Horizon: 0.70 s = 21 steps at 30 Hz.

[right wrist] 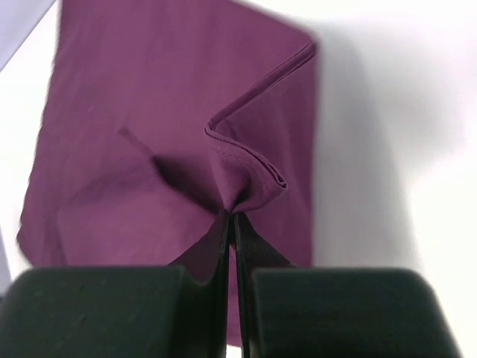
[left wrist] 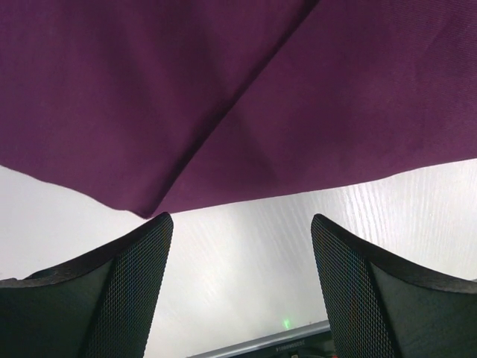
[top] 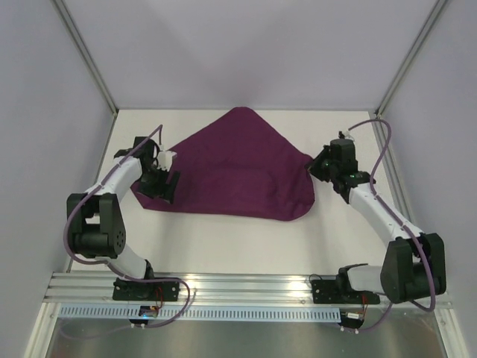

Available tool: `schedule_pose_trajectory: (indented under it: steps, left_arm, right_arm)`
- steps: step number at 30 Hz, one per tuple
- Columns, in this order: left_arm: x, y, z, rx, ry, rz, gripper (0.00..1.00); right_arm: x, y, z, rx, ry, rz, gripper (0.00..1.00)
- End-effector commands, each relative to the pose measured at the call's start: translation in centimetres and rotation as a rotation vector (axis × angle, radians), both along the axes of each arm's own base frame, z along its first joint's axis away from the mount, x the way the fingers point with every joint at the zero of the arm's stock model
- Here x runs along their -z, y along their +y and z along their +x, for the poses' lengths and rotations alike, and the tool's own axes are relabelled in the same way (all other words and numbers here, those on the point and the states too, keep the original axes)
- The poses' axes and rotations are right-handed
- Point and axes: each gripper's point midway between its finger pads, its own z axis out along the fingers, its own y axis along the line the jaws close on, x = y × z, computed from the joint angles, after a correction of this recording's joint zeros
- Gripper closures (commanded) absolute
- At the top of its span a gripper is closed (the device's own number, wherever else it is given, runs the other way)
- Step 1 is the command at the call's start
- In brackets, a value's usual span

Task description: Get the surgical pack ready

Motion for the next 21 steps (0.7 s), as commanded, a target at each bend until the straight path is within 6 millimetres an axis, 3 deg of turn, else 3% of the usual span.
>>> schedule_pose_trajectory:
  steps: [1, 5, 7, 12, 15, 16, 21]
  left_arm:
    - [0.8, -0.4, 0.5, 0.039, 0.017, 0.024, 0.16]
    - [1.8, -0.2, 1.3, 0.028, 0.027, 0.038, 0.16]
    - [2.3, -0.6, 1.6, 0.043, 0.046, 0.031, 0.16]
    - [3.0, -1.4, 2.5, 0.059, 0.053, 0.004, 0.16]
    - [3.5, -1.5, 3.3, 0.061, 0.052, 0.022, 0.16]
    - [3.6, -1.4, 3.4, 0.058, 0.055, 0.027, 0.16]
    - [4.3, -1.8, 4.2, 0.075, 0.041, 0.053, 0.16]
  right_arm:
    - [-3.3, 4.2, 1.3, -0.036, -0.076, 0.01, 0.99]
    - [-6.0, 12.6, 1.3, -0.18, -0.141, 0.024, 0.99]
    - [-7.3, 15.6, 2.3, -0.211, -0.171, 0.036, 0.99]
    - [-7.0, 24.2, 3.1, -0.319, -0.176, 0.075, 0.99]
    - [-7.1, 27.2, 3.4, -0.335, -0.18, 0.117, 1.0]
    - [-6.0, 28.4, 3.4, -0.342, -0.161, 0.126, 0.99]
    - [-4.2, 32.2, 3.5, -0.36, -0.133, 0.16, 1.0]
